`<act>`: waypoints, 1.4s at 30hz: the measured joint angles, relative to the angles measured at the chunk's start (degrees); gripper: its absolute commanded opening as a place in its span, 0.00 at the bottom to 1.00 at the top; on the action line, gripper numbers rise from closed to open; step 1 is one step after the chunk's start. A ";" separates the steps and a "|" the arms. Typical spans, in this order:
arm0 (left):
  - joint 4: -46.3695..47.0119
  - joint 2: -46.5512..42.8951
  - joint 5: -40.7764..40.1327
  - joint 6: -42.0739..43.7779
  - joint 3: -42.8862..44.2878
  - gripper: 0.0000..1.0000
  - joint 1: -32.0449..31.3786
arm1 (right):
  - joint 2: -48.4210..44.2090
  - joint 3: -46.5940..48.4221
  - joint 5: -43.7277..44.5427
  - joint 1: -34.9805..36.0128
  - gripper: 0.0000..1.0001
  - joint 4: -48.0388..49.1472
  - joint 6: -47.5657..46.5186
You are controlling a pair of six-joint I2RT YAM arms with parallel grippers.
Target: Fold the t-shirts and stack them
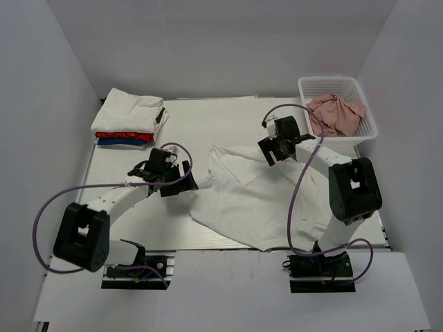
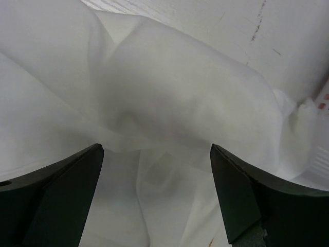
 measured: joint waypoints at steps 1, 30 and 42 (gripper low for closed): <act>0.33 1.70 -0.24 -0.04 0.07 0.88 -0.87 | 1.31 0.59 0.13 0.00 0.90 -0.04 -0.50; 9.53 -2.14 -25.03 2.93 16.90 0.00 -4.02 | -14.08 7.06 13.00 0.04 0.00 0.85 9.46; 7.76 -21.16 -34.82 9.31 31.15 0.00 -4.07 | -49.99 7.30 4.72 0.11 0.00 -0.31 12.41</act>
